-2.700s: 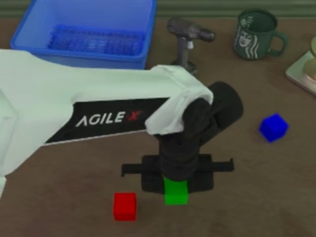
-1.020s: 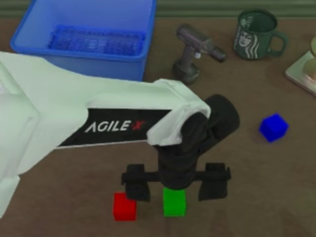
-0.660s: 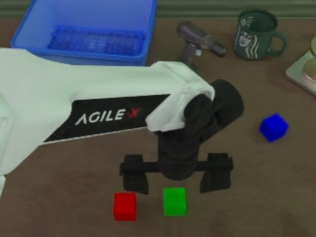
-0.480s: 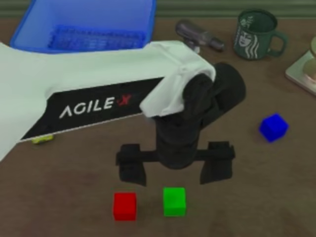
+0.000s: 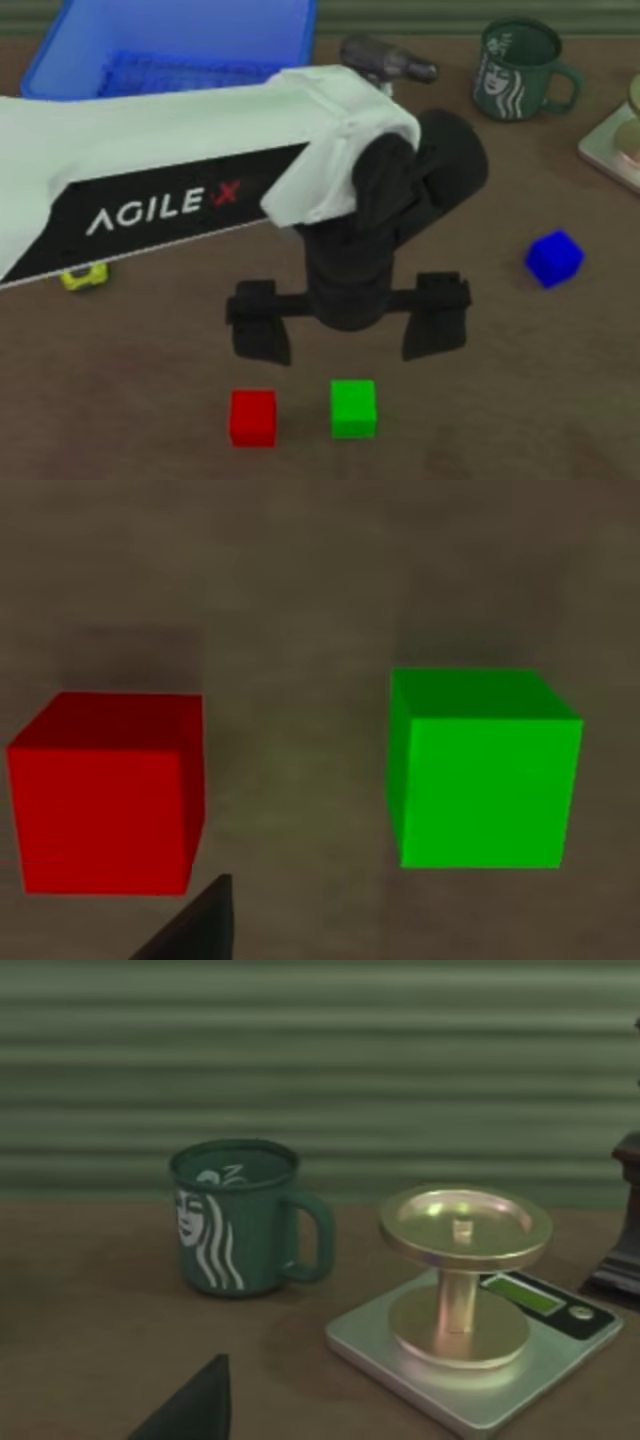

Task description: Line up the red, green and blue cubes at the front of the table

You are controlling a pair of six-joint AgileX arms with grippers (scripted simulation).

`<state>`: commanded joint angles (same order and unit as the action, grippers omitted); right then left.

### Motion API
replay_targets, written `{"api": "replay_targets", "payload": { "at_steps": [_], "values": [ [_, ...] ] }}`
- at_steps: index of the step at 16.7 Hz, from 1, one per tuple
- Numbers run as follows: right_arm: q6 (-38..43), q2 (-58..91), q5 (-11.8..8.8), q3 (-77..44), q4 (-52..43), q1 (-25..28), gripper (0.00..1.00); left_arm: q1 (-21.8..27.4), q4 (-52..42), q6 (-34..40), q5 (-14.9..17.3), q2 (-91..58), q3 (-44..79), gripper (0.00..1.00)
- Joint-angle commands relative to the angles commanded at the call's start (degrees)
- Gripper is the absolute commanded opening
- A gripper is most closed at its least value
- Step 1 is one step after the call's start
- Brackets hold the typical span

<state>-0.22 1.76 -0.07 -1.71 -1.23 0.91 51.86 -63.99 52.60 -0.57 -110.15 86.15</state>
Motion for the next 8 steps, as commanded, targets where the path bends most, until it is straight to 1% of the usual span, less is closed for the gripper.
{"api": "replay_targets", "payload": {
  "at_steps": [2, 4, 8],
  "values": [
    [-0.5, 4.2, -0.1, -4.1, -2.8, 0.7, 1.00, -2.2, 2.6, -1.4, -0.2, 4.1, -3.5, 1.00],
    [-1.3, 10.7, -0.1, -10.3, -6.8, 1.5, 1.00, -5.5, 6.3, -3.5, -0.5, 10.3, -8.8, 1.00],
    [-3.4, 30.2, 0.0, -26.3, -17.8, 3.7, 1.00, -14.5, 15.7, -9.9, -0.9, 26.5, -24.0, 1.00]
  ]
}}
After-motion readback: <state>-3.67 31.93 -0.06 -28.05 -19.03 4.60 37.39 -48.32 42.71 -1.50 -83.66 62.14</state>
